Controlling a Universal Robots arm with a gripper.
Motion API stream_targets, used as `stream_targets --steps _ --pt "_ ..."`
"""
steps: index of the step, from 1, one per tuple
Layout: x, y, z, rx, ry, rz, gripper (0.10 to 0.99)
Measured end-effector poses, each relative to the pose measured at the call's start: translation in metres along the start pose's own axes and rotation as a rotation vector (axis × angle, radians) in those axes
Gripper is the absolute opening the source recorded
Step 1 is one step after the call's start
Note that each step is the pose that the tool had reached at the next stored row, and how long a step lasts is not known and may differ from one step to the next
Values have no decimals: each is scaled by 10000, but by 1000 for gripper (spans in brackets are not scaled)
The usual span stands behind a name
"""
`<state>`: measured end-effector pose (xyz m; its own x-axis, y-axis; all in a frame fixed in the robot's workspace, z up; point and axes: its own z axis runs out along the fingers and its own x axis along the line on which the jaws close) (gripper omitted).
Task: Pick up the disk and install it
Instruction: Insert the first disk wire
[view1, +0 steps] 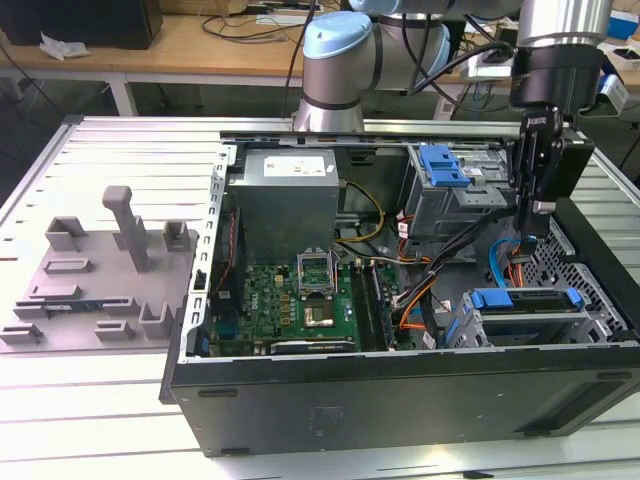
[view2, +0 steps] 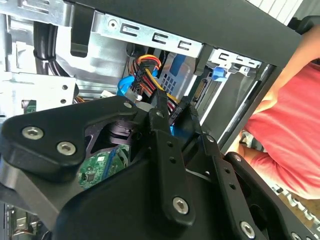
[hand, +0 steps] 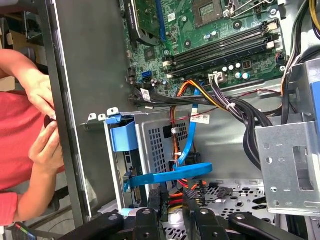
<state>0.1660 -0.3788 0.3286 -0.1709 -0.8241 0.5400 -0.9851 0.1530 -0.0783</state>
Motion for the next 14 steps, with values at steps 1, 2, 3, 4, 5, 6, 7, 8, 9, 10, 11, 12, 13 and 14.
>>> stream_targets --steps 1,2,3,4,5,6,7,8,9,10,11,12,13,14 --pt "-1 0 2 1 9 0 322" --pt "-2 0 5 3 20 1 322" --pt "-3 1 7 5 31 1 322" --pt "-4 1 8 8 50 2 306" --pt "-5 1 9 11 69 2 169" --pt "-6 1 11 13 80 2 169" --pt "-6 1 11 14 85 2 169" --pt "-5 1 11 15 86 2 169" --pt "-6 1 11 15 86 1 169" --pt "-6 1 11 15 86 0 169" --pt "6 0 15 23 83 -13 169" --pt "27 -4 4 36 75 -33 169" --pt "61 -9 -22 39 29 -51 169" --pt "96 -15 -36 40 8 -59 169"
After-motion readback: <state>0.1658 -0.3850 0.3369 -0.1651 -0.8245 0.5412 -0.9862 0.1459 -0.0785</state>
